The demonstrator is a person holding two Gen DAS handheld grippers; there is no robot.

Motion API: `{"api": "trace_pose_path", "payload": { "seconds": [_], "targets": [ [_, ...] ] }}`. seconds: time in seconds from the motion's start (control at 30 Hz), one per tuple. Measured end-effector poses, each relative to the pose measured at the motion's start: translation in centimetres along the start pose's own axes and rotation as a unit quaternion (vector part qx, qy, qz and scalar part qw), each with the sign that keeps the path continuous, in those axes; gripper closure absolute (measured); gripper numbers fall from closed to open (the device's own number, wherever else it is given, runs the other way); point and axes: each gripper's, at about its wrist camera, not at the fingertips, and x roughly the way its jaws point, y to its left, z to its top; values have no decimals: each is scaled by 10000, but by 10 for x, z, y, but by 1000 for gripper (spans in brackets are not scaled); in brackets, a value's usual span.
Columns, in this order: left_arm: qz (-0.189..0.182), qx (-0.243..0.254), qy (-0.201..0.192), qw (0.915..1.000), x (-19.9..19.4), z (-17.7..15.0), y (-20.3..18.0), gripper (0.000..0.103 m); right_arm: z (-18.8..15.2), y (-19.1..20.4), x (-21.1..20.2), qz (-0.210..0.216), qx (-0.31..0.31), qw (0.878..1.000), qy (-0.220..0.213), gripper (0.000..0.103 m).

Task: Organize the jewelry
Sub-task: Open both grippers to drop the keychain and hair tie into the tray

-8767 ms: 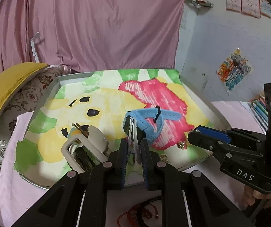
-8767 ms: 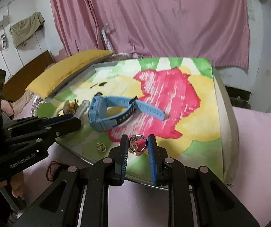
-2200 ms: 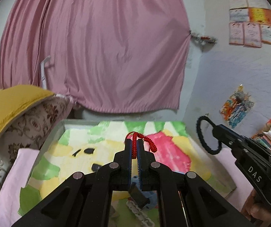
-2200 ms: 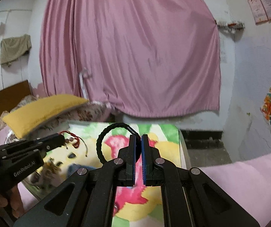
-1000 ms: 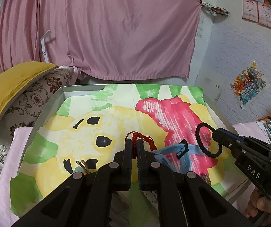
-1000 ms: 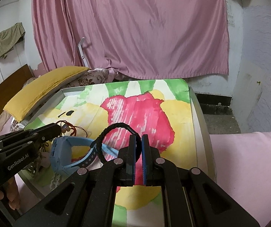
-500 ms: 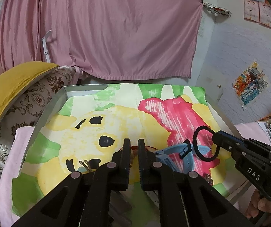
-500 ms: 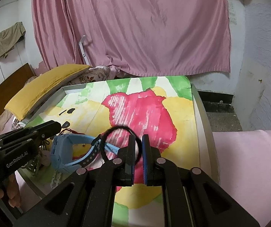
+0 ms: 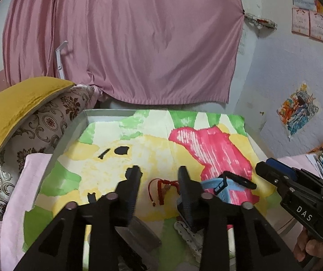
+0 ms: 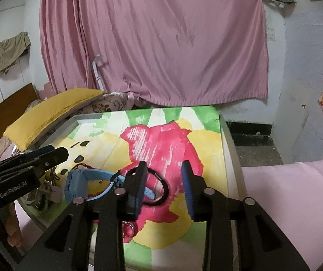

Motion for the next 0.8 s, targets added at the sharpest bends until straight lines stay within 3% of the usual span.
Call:
{"api": "trace_pose_path", "payload": {
  "seconds": [0.27,0.43,0.6,0.8],
  "targets": [
    [163,-101,-371,9991,-15,1,6,38,0,0,-16,-142,-15,9991,-406,54],
    [328,-195,-571,9976,-22,-2,12,8,0,0,-23,-224,-61,9979,-599,35],
    [504,-195,-713,9960,-27,-4,16,1,0,-1,-29,-264,-48,9970,-730,23],
    [565,-200,-760,9953,-30,-6,19,1,-1,-1,-30,-271,-52,9965,-791,16]
  ]
}}
